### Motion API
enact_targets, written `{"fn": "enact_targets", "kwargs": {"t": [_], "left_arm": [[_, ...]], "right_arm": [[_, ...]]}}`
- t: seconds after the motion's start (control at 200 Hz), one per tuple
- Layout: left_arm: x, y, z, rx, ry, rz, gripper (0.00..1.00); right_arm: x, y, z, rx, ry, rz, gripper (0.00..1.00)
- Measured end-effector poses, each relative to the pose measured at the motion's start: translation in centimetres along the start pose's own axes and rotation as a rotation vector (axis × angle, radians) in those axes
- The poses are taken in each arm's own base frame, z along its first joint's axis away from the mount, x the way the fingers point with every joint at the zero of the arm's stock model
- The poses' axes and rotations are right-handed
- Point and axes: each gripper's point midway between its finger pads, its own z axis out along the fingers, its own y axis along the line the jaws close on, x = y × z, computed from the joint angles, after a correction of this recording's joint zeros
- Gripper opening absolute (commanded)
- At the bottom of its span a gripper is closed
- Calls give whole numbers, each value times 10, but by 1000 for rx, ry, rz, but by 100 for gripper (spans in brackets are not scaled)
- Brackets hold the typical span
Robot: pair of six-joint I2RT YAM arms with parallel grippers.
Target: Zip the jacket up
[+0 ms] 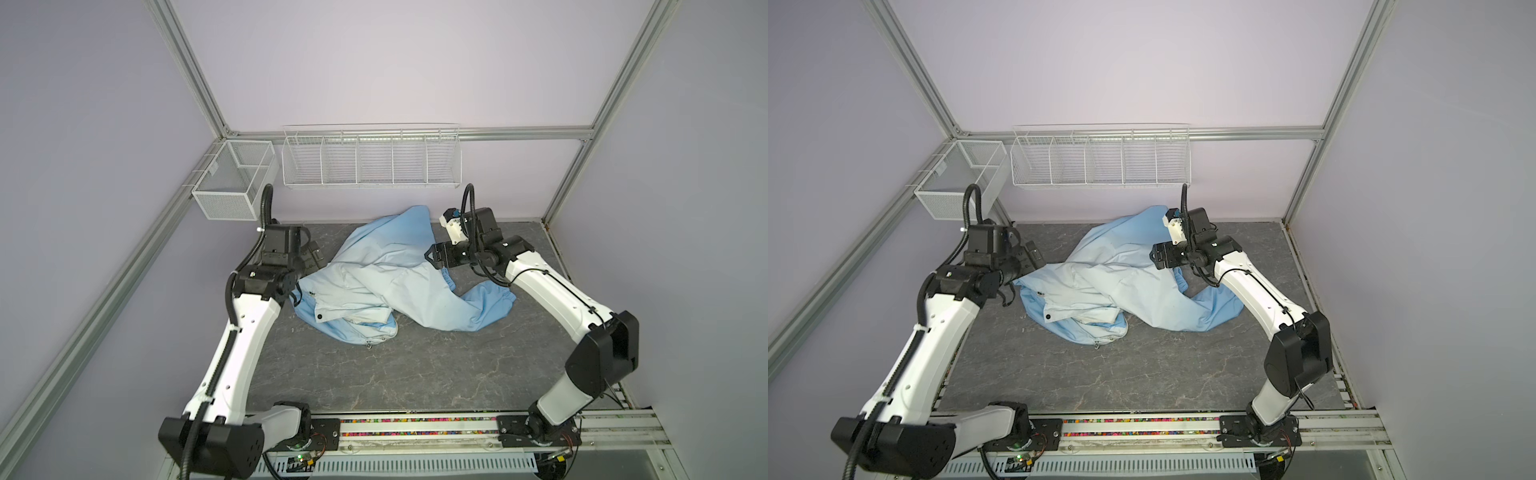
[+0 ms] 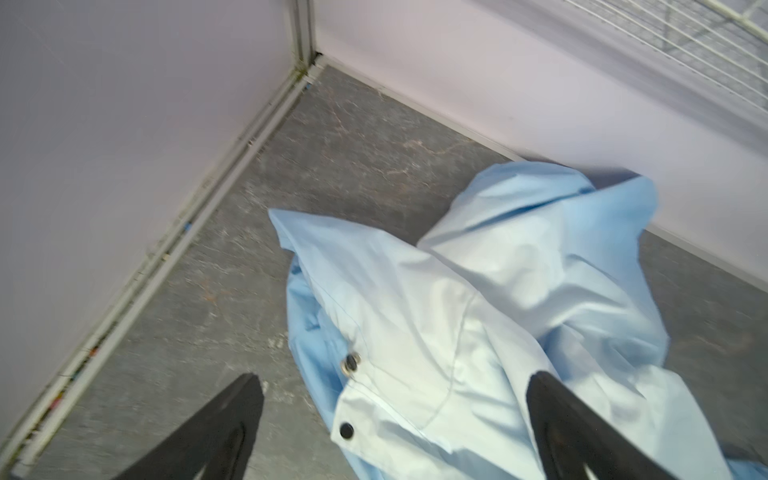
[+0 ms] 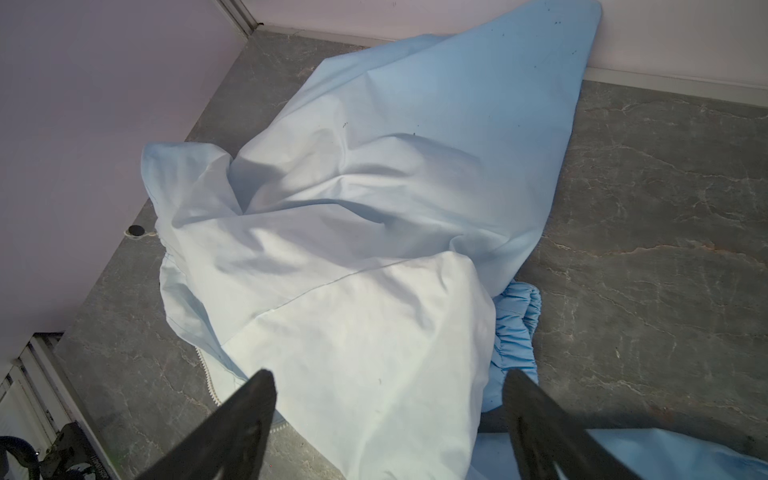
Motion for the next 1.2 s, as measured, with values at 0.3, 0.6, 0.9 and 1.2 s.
{"fn": "enact_targets", "kwargs": {"t": [0.3,0.6,0.9,1.2], "left_arm": [[129,-13,14,276,223,-220,92],[234,-38,40,384,418,-412,90],[222,-58,62,451,355,-550,91],[232,-72,94,449,382,-569,39]], "right_arm": [[42,-3,18,-44,104,52,91],[85,-17,33,-12,188,97,96],[97,-48,39,133,191,99,98],[114,-65,60,133,234,154,38]]}}
